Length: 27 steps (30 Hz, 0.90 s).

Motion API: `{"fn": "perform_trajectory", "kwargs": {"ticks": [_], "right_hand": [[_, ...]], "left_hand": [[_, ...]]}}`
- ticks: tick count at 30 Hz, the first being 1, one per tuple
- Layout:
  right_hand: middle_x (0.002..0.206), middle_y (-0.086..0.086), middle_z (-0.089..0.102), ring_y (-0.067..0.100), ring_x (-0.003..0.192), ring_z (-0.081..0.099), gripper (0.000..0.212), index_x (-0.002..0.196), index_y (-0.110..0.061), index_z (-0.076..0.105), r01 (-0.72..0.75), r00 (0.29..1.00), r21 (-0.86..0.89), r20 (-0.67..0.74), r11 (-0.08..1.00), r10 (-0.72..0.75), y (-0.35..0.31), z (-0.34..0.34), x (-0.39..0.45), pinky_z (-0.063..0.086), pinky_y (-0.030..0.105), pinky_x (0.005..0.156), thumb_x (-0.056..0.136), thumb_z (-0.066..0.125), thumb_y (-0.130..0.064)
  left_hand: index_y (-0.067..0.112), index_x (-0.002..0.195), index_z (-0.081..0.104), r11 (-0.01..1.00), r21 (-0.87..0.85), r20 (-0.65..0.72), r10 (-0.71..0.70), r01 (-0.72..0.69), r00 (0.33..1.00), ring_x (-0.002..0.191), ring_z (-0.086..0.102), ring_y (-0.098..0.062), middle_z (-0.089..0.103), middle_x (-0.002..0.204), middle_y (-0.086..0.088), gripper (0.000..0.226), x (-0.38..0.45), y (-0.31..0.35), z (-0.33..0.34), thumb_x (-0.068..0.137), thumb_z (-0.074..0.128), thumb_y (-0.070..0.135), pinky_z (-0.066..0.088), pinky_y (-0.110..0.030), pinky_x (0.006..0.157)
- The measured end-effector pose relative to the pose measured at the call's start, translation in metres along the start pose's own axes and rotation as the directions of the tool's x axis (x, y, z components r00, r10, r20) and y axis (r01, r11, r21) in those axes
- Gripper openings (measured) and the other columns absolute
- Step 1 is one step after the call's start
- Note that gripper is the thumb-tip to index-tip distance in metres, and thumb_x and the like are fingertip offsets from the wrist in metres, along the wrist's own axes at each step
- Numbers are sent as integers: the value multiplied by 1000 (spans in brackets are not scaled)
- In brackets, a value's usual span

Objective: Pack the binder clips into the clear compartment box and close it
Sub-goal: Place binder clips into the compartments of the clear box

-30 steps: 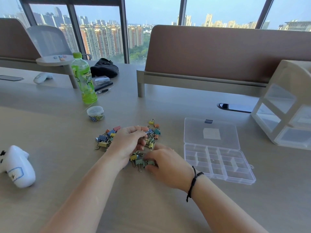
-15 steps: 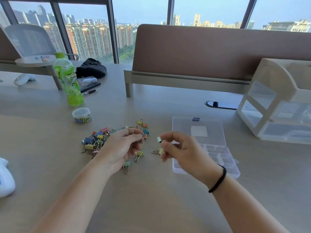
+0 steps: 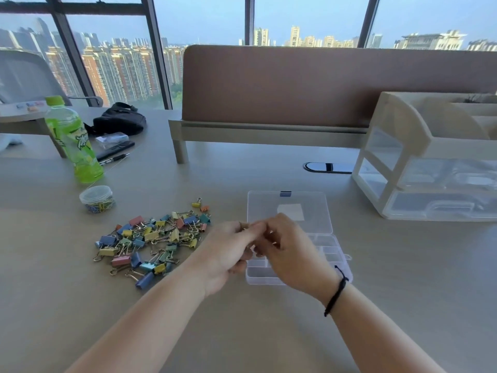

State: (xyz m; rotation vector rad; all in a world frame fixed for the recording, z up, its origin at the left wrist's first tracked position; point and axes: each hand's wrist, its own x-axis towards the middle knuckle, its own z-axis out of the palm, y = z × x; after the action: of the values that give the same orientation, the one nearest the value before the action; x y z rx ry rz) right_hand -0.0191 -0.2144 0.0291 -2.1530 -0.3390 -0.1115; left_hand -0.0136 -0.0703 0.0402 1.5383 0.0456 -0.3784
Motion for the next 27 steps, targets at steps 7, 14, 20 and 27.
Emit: {"fn": "perform_trajectory", "kwargs": {"ticks": [7,14,20,27], "right_hand": [[90,-5,63,11,79,68,34,109,-26,65,-23,987,191,-154,981,53,3,-1,1,58,25,72,81,76,-8],[80,-3,72,5,68,71,26,88,-20,72,-150,955,329,-197,933,223,3,-11,-1,55,16,60,71,85,-5],[68,-9,71,-3,58,62,17,75,-24,73,-69,978,106,-190,992,88,1,-2,-3,46,10,56,72,85,-12],[68,-23,64,-1,81,63,10,83,-26,78,36,985,-160,-159,986,-62,7,4,-2,42,3,69,80,78,-17]], "left_hand": [[5,95,66,996,-47,-122,66,-72,990,47,32,-11,40,60,1,18,3,-6,-8,101,51,10,20,-21,43],[3,108,68,986,-160,-192,10,-42,981,47,39,-11,60,74,-10,22,4,-17,-26,99,47,1,23,-22,39],[-1,97,69,974,-224,-223,-34,-17,974,45,33,-12,51,64,-6,23,8,-17,-29,96,46,1,20,-19,35],[22,102,72,937,316,-167,212,-151,963,42,38,-5,46,53,12,23,8,-28,-29,103,48,22,30,-20,43]]}}
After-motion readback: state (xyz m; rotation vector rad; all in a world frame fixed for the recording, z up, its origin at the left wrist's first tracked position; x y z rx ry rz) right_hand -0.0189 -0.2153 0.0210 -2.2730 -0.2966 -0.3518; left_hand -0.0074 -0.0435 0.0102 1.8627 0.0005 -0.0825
